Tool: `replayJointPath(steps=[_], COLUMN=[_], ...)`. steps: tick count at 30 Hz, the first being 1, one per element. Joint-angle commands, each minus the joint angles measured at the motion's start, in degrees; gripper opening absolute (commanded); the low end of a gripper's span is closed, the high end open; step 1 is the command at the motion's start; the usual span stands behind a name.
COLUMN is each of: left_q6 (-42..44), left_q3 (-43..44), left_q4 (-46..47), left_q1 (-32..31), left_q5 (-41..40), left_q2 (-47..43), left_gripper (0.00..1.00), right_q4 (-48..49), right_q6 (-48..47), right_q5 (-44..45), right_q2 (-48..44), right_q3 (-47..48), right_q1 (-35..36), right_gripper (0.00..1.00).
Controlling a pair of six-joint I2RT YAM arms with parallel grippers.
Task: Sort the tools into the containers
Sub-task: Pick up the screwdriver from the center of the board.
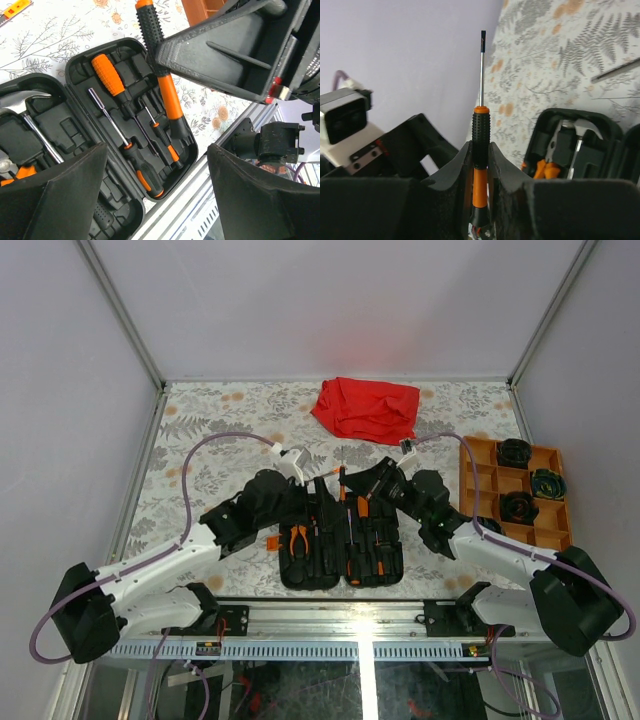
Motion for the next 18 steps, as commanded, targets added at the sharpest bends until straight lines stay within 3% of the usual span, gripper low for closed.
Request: replayJointPath(steps=[1,10,18], left_q6=[-1.53,-2.62,-2.59], left_q3=[0.96,2.54,2.47], left_q4=[7.64,10.81,11.08], left_q1=[-0.72,-1.06,-1.05], left_q5=[-0.42,0.14,0.28], left_q2=[1.74,5.37,5.9], left_gripper=[0.77,0.59,0.38], right_q4=[9.45,9.18,6.96], right_q6=[5.06,5.5,4.28], right_q5=[-3.6,-6.53,-6.33], right_q2=[-1.62,-2.95,-4.68], right_q3=[-1.09,-2.34,-2.87], right_q1=[-0.17,-0.11,-0.11], right_gripper=[0.0,0.0,0.0])
